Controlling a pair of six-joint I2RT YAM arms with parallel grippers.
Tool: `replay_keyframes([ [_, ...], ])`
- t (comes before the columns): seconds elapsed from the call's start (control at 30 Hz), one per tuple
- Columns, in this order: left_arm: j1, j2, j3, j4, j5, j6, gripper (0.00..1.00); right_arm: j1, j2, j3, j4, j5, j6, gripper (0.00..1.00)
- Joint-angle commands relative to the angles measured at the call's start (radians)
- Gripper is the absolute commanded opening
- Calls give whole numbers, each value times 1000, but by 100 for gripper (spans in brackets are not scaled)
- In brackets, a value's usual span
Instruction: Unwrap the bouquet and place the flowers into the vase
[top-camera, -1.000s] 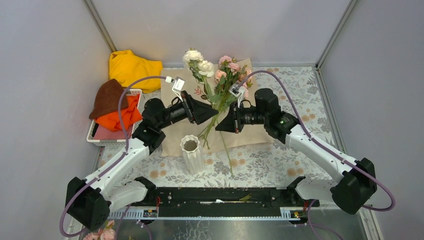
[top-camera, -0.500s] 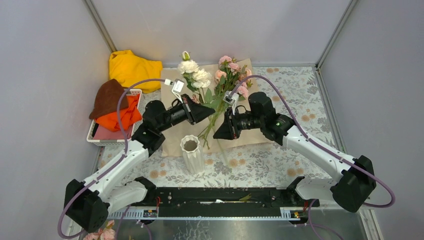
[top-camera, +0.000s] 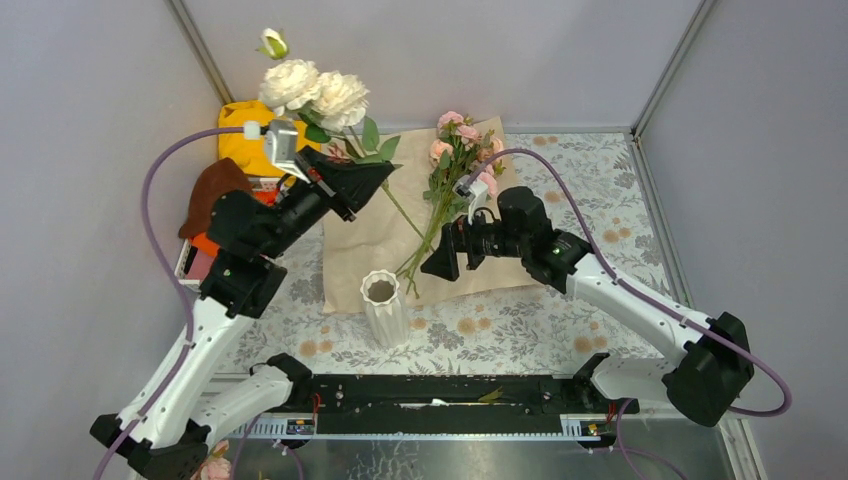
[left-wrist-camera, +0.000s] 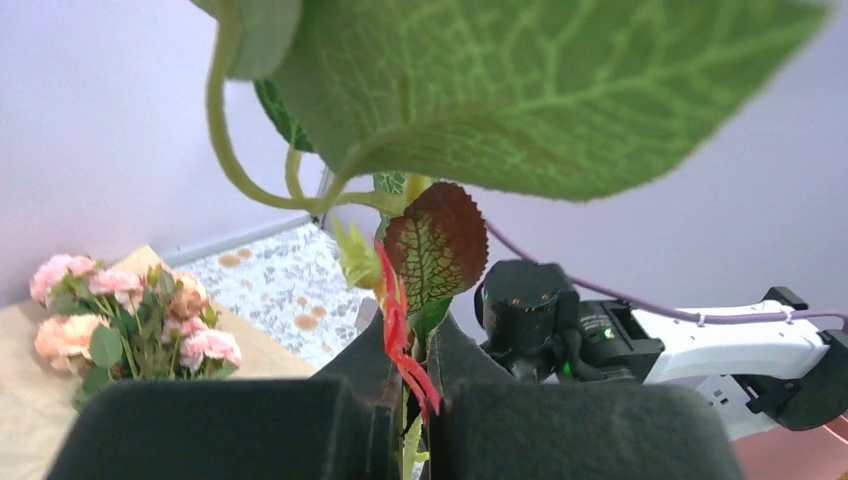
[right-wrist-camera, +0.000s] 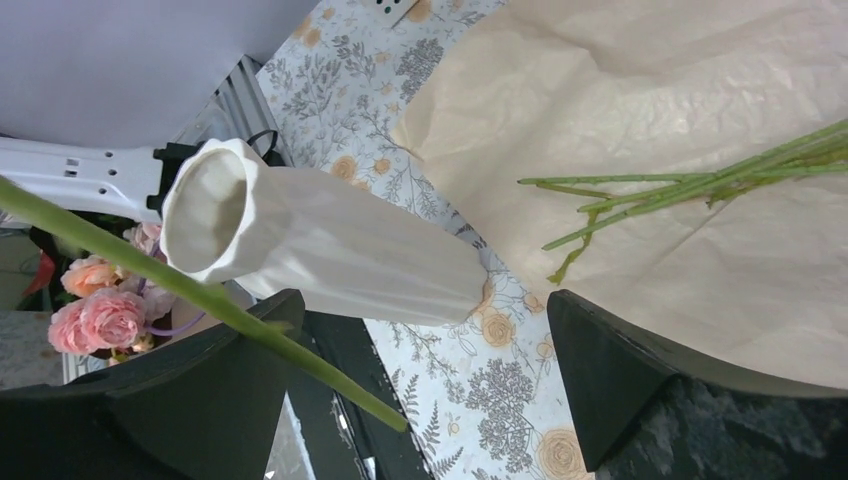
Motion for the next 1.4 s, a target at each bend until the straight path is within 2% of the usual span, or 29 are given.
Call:
replay_keyframes([
  [0.0,-2,-56,81,-61,-39,72,1,6,-64,-40,67,76,12,100],
  [0.27,-3,-217,166,-278,-239,192,2,6,-158,-94,162,302,11,100],
  [0.4,-2,-290,191,-363,-252,257,3,6,-147,-99,156,352,-2,97],
  [0.53,-1,-373,200,-433,-255,328,4,6,-132,-100,162,347,1,100],
  [0.73,-2,-455,150,-439,-268,388,7,6,-132,-106,208,360,54,100],
  [0.97,-1,-420,64,-447,-259,395,7,6,-73,-41,139,324,43,100],
  [1.13,-1,-412,-39,-406,-228,365,7,6,-79,-68,162,348,28,100],
  [1.23,-2,-413,-94,-379,-231,331,7,6,-68,-63,157,387,19,100],
  [1.37,-1,-390,-180,-319,-182,247,8,4,29,19,50,549,18,100],
])
